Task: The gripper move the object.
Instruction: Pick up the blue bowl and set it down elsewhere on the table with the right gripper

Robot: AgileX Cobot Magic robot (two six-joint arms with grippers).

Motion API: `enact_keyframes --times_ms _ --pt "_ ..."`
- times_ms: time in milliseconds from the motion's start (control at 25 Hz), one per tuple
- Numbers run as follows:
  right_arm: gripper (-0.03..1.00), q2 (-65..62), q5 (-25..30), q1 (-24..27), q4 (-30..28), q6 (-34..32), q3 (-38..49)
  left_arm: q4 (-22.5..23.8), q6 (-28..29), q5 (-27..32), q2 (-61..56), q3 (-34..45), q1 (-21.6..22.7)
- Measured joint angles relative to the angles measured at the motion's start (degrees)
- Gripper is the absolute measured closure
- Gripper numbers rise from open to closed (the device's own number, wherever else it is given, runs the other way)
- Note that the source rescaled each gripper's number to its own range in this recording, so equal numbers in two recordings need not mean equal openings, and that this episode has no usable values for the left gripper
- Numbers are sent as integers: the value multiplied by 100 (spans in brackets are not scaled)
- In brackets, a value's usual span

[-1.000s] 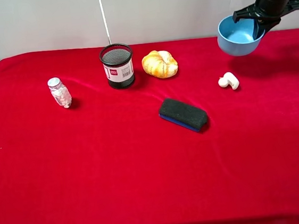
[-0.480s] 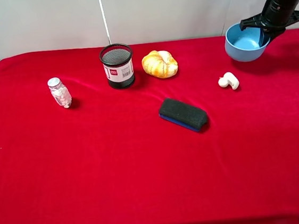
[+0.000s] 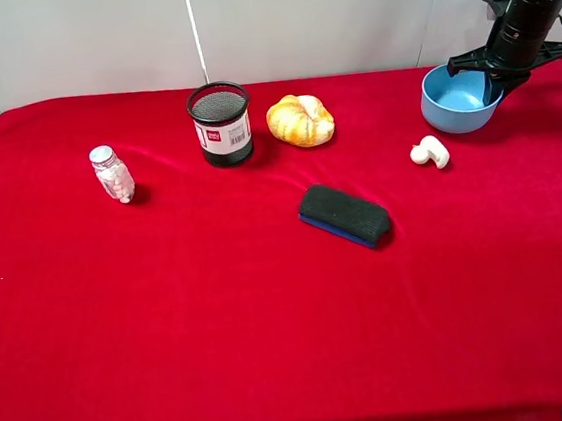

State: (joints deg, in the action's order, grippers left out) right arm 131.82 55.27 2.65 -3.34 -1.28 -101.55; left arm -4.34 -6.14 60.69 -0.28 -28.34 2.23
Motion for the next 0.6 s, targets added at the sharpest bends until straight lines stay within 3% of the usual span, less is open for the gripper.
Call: enact_keyframes --times_ms 200,320,440,600 --pt "96 0 11 0 0 0 0 0 0 0 0 0 0" --pt "89 0 11 0 0 -13 0 0 0 0 0 0 0" --pt "68 0 11 0 0 -18 0 0 0 0 0 0 0" --pt "32 0 11 0 0 -50 0 0 0 0 0 0 0"
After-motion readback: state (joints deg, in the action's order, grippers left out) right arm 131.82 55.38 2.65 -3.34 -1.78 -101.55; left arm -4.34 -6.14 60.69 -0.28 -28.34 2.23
